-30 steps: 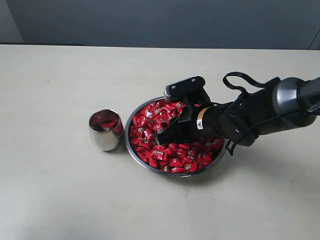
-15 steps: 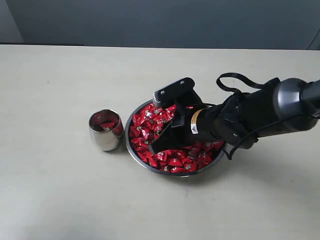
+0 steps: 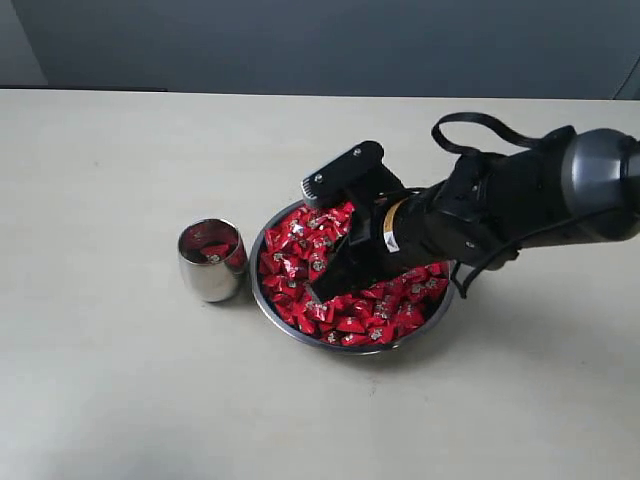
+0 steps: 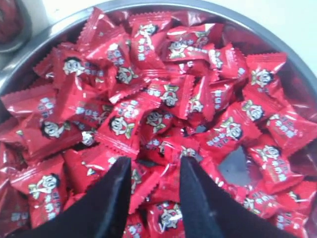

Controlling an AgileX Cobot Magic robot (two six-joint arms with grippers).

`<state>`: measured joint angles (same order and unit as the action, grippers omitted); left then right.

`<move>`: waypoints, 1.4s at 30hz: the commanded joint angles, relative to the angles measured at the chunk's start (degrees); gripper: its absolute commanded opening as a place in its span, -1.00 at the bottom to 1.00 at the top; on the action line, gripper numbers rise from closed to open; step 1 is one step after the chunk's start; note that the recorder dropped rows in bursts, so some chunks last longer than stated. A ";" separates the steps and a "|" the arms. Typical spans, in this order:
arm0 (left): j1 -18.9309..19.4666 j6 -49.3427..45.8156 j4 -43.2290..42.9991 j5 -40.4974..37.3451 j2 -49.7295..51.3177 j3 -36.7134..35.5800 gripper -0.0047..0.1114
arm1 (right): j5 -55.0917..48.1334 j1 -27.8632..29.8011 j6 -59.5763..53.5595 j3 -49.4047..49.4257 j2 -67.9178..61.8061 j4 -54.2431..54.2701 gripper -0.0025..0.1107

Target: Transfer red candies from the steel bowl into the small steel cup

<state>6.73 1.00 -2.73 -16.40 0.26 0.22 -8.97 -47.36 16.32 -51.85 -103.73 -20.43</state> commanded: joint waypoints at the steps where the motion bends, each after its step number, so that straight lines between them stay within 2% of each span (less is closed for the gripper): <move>1: 0.03 0.09 0.16 0.11 -0.26 -0.22 -0.91 | -7.38 -0.07 -1.57 -4.49 0.65 -0.57 -0.38; 4: 0.03 0.09 0.16 0.11 -0.26 -0.22 -0.91 | -10.51 -0.07 -5.44 -7.43 0.65 3.43 -0.38; 8: 0.03 0.09 0.16 0.11 -0.26 -0.22 -0.91 | -14.45 -0.07 -16.71 -10.99 0.27 14.85 -0.38; 11: 0.03 0.09 0.16 0.11 -0.26 -0.22 -0.91 | -15.03 -0.07 -19.72 -13.21 -0.54 18.82 -0.38; 19: 0.03 0.09 0.16 0.11 -0.26 -0.22 -0.91 | -18.55 -0.07 -19.84 -18.83 -6.86 20.43 -0.38; 33: 0.03 0.09 0.16 0.11 -0.26 -0.22 -0.91 | -19.39 -0.07 -19.84 -19.34 -9.42 23.40 -0.38; 42: 0.03 0.09 0.16 0.11 -0.26 -0.22 -0.91 | -28.69 0.04 -20.25 -26.36 -10.30 26.96 -0.38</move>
<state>6.73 1.00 -2.73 -16.40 0.26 0.22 -34.27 -47.46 -3.44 -75.64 -114.19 5.48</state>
